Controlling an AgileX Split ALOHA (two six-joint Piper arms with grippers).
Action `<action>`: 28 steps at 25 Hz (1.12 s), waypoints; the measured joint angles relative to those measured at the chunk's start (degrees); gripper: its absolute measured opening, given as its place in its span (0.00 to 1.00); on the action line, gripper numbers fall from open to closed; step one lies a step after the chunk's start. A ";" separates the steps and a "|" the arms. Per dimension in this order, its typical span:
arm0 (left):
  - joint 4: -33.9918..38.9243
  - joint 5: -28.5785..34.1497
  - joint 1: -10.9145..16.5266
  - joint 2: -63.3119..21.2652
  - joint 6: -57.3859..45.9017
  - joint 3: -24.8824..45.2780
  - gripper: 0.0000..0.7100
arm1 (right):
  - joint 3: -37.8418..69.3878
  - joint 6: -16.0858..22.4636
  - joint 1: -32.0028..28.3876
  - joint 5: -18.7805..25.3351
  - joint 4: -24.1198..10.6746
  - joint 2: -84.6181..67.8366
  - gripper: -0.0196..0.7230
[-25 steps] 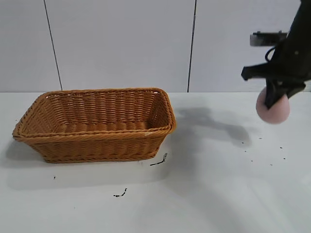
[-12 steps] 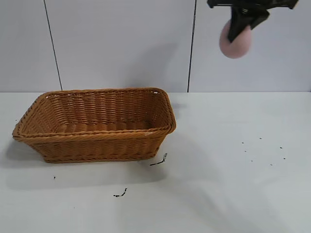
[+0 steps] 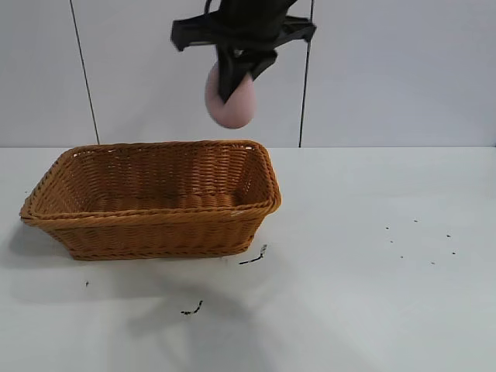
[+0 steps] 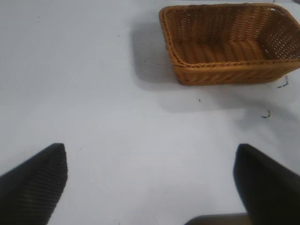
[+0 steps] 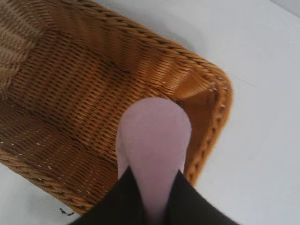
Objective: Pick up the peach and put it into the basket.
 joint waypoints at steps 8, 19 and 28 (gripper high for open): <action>0.00 0.00 0.00 0.00 0.00 0.00 0.98 | -0.08 0.00 0.00 -1.74 -0.08 5.45 0.22; 0.00 0.00 0.00 0.00 0.00 0.00 0.98 | -11.41 0.00 0.11 5.68 -0.08 5.45 0.95; 0.00 0.00 0.00 0.00 0.00 0.00 0.98 | -23.13 0.00 -1.34 13.37 -1.11 4.98 0.96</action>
